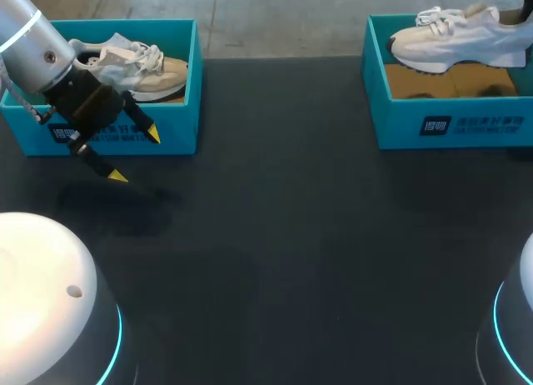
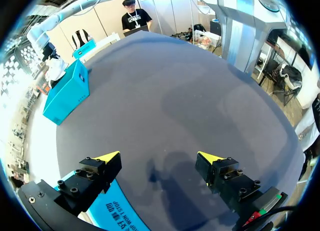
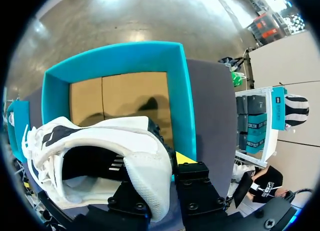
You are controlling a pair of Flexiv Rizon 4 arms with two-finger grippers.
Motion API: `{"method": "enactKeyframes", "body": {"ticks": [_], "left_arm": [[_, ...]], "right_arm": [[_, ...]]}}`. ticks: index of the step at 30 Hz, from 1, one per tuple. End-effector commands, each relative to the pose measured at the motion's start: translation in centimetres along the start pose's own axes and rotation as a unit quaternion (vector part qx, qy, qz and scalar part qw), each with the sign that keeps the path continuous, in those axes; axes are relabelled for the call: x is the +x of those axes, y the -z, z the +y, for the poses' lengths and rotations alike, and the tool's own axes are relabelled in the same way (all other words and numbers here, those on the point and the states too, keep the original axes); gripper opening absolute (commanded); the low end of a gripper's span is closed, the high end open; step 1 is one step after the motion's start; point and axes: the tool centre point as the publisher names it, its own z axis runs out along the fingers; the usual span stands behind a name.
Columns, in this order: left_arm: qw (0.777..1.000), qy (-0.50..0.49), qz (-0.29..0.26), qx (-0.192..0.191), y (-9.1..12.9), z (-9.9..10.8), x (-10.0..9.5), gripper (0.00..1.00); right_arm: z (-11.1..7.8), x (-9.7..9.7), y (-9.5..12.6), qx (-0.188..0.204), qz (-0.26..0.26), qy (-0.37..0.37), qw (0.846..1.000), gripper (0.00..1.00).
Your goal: Take the shoe out of the shoebox, open the shoe tongue, remove and reinsert the insole, then place the shoe into the shoebox
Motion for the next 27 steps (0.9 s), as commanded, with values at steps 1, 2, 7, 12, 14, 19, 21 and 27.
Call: {"method": "enactKeyframes", "body": {"ticks": [1, 2, 7, 12, 14, 19, 21, 27], "left_arm": [[1.000, 0.000, 0.000, -0.002, 0.0, 0.0, 0.1, 1.00], [1.000, 0.000, 0.000, -0.002, 0.0, 0.0, 0.1, 1.00], [1.000, 0.000, 0.000, -0.002, 0.0, 0.0, 0.1, 1.00], [1.000, 0.000, 0.000, -0.002, 0.0, 0.0, 0.1, 1.00], [1.000, 0.000, 0.000, -0.002, 0.0, 0.0, 0.1, 1.00], [1.000, 0.000, 0.000, -0.002, 0.0, 0.0, 0.1, 1.00], [1.000, 0.000, 0.000, -0.002, 0.0, 0.0, 0.1, 1.00], [1.000, 0.000, 0.000, -0.002, 0.0, 0.0, 0.1, 1.00]], "right_arm": [[-0.9, -0.2, -0.6, -0.010, 0.004, -0.002, 1.000, 0.00], [-1.0, -0.3, -0.7, -0.011, 0.005, -0.004, 1.000, 0.00], [-1.7, -0.3, -1.6, -0.010, 0.008, -0.007, 1.000, 0.00], [-2.0, -0.2, -2.5, -0.007, 0.009, -0.007, 1.000, 0.00], [-2.0, -0.3, -2.8, -0.007, 0.008, -0.007, 1.000, 0.00], [-1.9, -0.6, -3.8, -0.005, 0.003, -0.012, 1.000, 0.00], [-1.8, -0.7, -4.0, -0.003, 0.001, -0.014, 1.000, 0.00], [-1.8, -1.4, -4.3, -0.004, -0.001, -0.018, 1.000, 0.00]]}}
